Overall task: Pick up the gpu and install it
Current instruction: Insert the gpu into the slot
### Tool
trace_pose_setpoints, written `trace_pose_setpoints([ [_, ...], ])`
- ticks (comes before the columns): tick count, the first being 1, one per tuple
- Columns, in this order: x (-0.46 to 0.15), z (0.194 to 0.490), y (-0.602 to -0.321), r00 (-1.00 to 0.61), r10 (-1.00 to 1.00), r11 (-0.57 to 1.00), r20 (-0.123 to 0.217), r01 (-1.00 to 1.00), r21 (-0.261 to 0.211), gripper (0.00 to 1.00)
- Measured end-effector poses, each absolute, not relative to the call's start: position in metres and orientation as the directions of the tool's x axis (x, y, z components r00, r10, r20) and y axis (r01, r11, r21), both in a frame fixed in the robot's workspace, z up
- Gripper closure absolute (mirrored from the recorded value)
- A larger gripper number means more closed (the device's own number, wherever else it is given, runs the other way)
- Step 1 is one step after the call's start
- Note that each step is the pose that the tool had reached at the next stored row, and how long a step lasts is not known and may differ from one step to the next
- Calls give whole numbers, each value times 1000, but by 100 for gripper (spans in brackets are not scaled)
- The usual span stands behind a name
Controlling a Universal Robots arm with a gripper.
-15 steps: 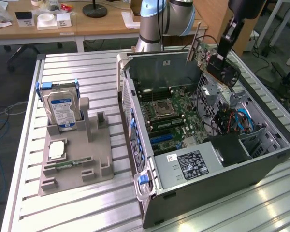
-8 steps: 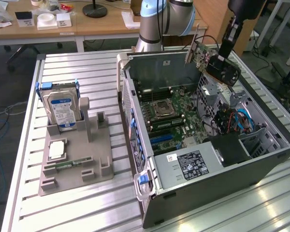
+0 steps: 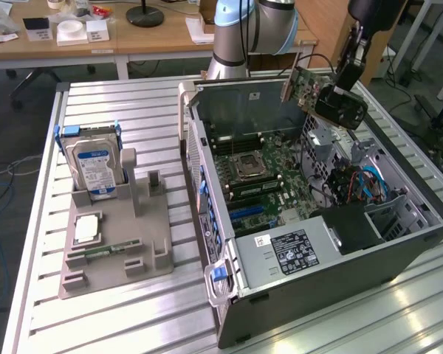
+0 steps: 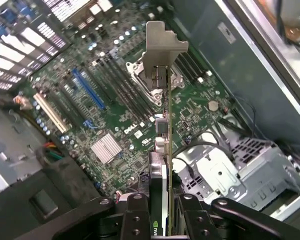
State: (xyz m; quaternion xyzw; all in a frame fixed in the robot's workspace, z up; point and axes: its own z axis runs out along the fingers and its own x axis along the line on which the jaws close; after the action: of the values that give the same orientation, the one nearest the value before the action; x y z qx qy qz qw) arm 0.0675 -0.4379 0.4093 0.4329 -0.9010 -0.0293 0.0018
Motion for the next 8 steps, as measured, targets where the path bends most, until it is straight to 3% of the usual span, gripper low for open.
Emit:
trace_pose_setpoints([
  [8,67,408,-438,-516,-856,514,-21,-856,53,73],
])
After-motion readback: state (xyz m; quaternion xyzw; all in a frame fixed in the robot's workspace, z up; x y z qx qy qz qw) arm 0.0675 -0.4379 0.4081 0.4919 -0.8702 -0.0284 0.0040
